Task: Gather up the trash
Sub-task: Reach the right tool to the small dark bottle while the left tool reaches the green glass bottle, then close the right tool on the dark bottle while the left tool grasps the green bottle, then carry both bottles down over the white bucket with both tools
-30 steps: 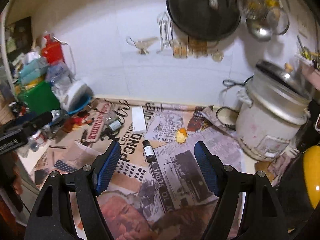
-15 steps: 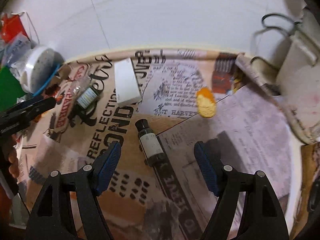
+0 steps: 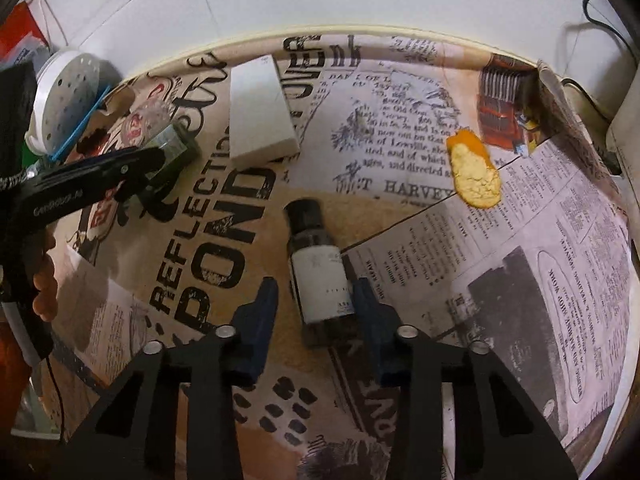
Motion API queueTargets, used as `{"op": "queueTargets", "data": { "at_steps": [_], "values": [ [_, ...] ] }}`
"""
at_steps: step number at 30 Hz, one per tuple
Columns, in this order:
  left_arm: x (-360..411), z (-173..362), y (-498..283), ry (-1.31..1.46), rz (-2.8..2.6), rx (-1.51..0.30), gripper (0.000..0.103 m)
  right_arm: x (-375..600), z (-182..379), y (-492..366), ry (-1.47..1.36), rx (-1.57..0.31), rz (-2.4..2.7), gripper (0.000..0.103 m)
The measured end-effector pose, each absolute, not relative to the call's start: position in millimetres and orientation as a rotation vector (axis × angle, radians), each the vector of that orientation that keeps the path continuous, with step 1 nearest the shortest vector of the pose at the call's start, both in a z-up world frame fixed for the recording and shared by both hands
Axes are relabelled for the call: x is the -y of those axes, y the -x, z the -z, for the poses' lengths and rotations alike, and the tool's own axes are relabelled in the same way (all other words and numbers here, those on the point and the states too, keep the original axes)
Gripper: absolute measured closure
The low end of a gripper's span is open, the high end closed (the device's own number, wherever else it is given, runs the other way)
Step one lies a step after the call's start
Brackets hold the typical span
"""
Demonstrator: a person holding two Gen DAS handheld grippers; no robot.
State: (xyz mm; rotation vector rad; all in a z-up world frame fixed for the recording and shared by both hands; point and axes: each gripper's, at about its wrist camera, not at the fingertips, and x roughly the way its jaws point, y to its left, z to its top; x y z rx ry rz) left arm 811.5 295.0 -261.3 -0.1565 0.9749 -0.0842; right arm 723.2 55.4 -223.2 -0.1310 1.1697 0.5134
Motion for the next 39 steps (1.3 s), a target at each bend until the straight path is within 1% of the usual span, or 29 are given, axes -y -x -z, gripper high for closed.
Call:
{"op": "queueTargets", "data": {
  "at_steps": [5, 12, 17, 21, 26, 30, 33, 39],
  "values": [
    [-282.9, 261.6, -813.1, 0.150, 0.115, -0.984, 0.059, -59.0, 226.0, -714.9, 0.136, -1.181, -0.529, 0.077],
    [-257.0, 265.6, -818.6, 0.122, 0.148, -1.016, 0.058, -40.5, 212.2, -699.4, 0.073, -1.138, -0.516, 0.077],
    [-241.0, 278.8, -825.0, 0.129, 0.171, -1.080, 0.056, -18.7, 203.5, -688.9, 0.033, -1.122, -0.484, 0.077],
    [-226.9, 275.6, -817.5, 0.099, 0.154, -1.050, 0.056, 0.2, 196.7, -681.1, 0.002, -1.101, -0.450, 0.077],
    [-212.8, 250.6, -795.1, 0.093, 0.145, -1.013, 0.057, 25.3, 182.0, -668.8, -0.047, -1.074, -0.414, 0.077],
    [-190.3, 214.7, -765.3, 0.069, 0.142, -0.954, 0.057, 46.3, 157.0, -653.8, -0.045, -1.018, -0.419, 0.077],
    [-170.2, 179.2, -731.3, 0.065, 0.116, -0.878, 0.057, 58.3, 138.4, -644.1, -0.031, -0.975, -0.438, 0.077],
    [-136.1, 129.1, -663.9, 0.108, 0.026, -0.796, 0.057, 86.6, 94.7, -606.2, 0.004, -0.862, -0.531, 0.077]
  ]
}}
